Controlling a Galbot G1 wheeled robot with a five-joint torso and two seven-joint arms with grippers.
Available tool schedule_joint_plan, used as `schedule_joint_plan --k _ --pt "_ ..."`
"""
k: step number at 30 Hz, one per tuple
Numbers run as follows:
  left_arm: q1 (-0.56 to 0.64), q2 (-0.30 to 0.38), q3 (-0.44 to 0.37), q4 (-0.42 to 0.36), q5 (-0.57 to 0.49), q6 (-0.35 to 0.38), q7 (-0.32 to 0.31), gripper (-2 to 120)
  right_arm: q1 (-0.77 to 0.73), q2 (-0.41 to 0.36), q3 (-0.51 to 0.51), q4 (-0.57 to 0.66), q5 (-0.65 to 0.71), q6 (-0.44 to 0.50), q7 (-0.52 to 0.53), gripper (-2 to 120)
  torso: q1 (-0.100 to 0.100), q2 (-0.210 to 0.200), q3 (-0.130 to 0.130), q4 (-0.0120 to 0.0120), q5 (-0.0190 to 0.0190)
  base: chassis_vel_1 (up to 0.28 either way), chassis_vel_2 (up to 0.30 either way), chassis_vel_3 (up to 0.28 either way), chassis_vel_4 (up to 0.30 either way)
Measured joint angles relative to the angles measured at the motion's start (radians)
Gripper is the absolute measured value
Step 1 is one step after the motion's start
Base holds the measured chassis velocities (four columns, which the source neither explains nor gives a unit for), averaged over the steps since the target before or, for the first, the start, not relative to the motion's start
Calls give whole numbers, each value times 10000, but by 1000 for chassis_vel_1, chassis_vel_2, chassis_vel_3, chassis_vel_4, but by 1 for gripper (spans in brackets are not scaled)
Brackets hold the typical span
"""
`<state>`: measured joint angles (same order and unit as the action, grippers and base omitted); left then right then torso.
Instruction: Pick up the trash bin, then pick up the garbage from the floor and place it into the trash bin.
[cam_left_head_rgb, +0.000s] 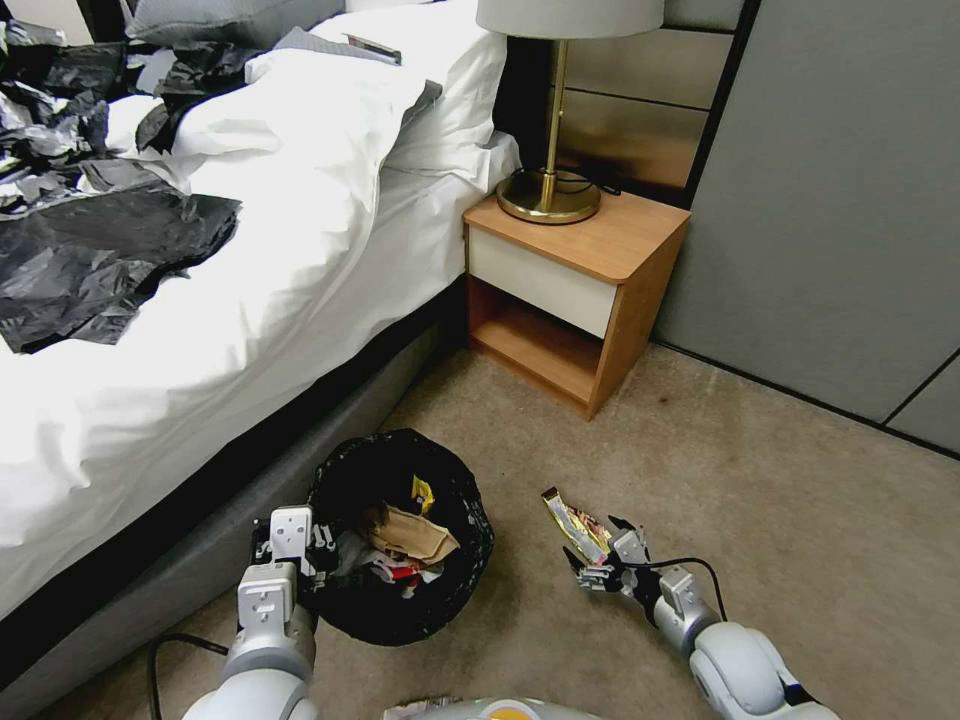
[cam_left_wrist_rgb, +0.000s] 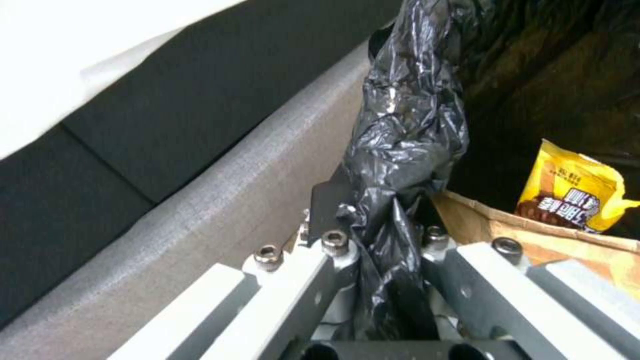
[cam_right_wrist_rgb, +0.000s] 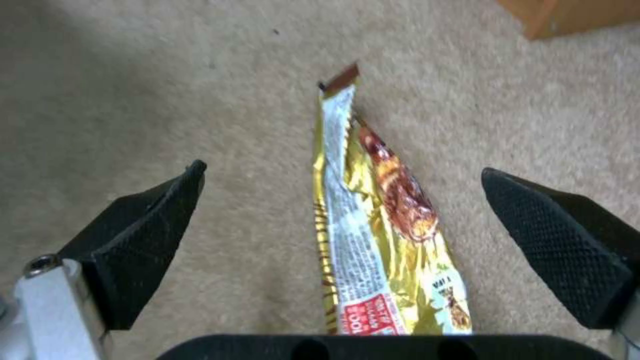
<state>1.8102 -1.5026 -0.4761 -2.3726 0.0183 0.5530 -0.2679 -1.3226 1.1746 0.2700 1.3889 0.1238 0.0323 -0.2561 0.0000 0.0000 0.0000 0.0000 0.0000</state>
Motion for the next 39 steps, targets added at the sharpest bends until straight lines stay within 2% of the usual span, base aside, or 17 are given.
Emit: schedule_joint_plan --k 5,7,9,10,11,12,15,17,20,21,24,26,27,29,30,34,39 --pt "69 -15 1 -16 37 -40 -2 1 377 257 58 -760 -3 242 -64 99 0 0 0 0 -1 0 0 0 0" --pt "83 -23 4 -35 47 -49 -2 1 564 432 71 -1191 -2 391 -89 92 0 0 0 0 0 0 0 0 0" --pt "83 -23 4 -35 47 -49 -2 1 564 432 71 -1191 -2 391 -89 92 0 0 0 0 0 0 0 0 0" --pt "95 -25 2 -39 50 -52 -2 1 652 506 91 -1425 -14 512 -121 82 0 0 0 0 0 0 0 0 0" --pt "101 -24 0 -41 51 -52 -2 1 689 536 102 -1522 -20 563 -135 78 0 1 0 0 0 0 0 0 0" --pt "101 -24 0 -41 51 -52 -2 1 689 536 102 -1522 -20 563 -135 78 0 1 0 0 0 0 0 0 0" --pt "106 -24 -5 -47 54 -56 -4 1 763 616 121 -1751 -22 636 -150 65 0 1 0 0 0 0 0 0 0" --pt "107 -25 -5 -47 55 -57 -4 1 780 640 125 -1814 -21 657 -152 61 0 0 0 0 -1 0 0 0 0" --pt "121 -27 -8 -48 58 -66 -7 1 872 766 168 -2192 -21 755 -172 44 0 1 0 0 0 0 0 0 0" --pt "121 -27 -8 -48 58 -66 -7 1 872 766 168 -2192 -21 755 -172 44 0 1 0 0 0 0 0 0 0" --pt "143 -26 -23 -73 58 -71 -8 1 971 854 238 -2560 -77 863 -221 34 0 1 0 -1 0 0 0 0 0" --pt "160 -18 -47 -84 54 -76 -10 1 1139 959 366 -3044 -161 999 -295 23 0 1 0 0 0 0 0 0 0" --pt "160 -18 -47 -84 54 -76 -10 1 1139 959 366 -3044 -161 999 -295 23 0 1 0 0 0 0 0 0 0" --pt "171 -15 -58 -107 46 -80 -12 1 1313 1034 511 -3459 -229 1140 -390 13 0 1 -1 1 1 0 0 0 0" --pt "171 -15 -58 -107 46 -80 -12 1 1313 1034 511 -3459 -229 1140 -390 13 0 1 -1 1 1 0 0 0 0" --pt "191 -15 -61 -118 38 -94 -12 1 1535 1109 718 -3943 -337 1316 -517 0 0 2 -2 3 3 0 0 0 0" --pt "190 -4 -66 -145 32 -98 -13 1 1501 1104 870 -3886 -325 1414 -530 0 -1 1 -1 2 2 0 0 0 0"
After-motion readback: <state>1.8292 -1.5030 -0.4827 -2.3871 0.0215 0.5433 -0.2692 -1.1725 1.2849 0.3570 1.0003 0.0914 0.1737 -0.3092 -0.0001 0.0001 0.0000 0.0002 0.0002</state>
